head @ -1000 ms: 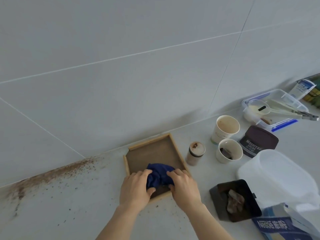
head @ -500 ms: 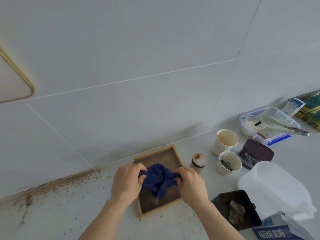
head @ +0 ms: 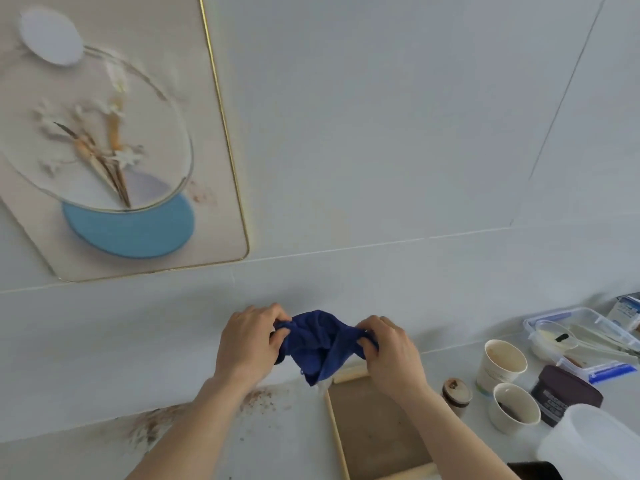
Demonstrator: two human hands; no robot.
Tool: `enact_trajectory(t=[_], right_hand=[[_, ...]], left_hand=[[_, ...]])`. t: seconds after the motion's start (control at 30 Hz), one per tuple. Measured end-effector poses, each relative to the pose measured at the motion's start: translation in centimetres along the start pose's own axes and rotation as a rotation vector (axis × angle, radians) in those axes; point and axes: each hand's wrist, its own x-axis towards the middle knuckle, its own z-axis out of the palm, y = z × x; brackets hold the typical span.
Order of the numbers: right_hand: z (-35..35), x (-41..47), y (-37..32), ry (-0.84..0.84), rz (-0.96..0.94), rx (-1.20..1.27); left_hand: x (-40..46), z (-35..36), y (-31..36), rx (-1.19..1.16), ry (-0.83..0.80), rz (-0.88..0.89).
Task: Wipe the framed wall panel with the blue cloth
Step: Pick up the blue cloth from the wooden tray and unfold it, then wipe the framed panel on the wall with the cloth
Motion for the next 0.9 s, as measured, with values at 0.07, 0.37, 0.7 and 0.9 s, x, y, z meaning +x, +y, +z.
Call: enact_trajectory(t=[0.07, 0.37, 0.7, 0.9], right_hand=[[-0.2, 0.9, -3.5, 0.047, 0.000, 0.087], [-1.6, 2.3, -19.1, 0.107, 0.040, 0.555], [-1.9, 2.3, -28.9, -0.080, -0.005, 1.215], [0.4, 2.5, -29.4, -0.087, -0.130, 1.189]], left_hand=[[0.1, -3.2, -1.3, -0.029, 0.048, 0.002], [0.6, -15.6, -6.0, -0.225, 0.290, -0.007], [1.1, -19.7, -5.3, -0.512, 0.425, 0.109], [1.8, -19.8, -5.2, -0.609, 0.310, 0.215]])
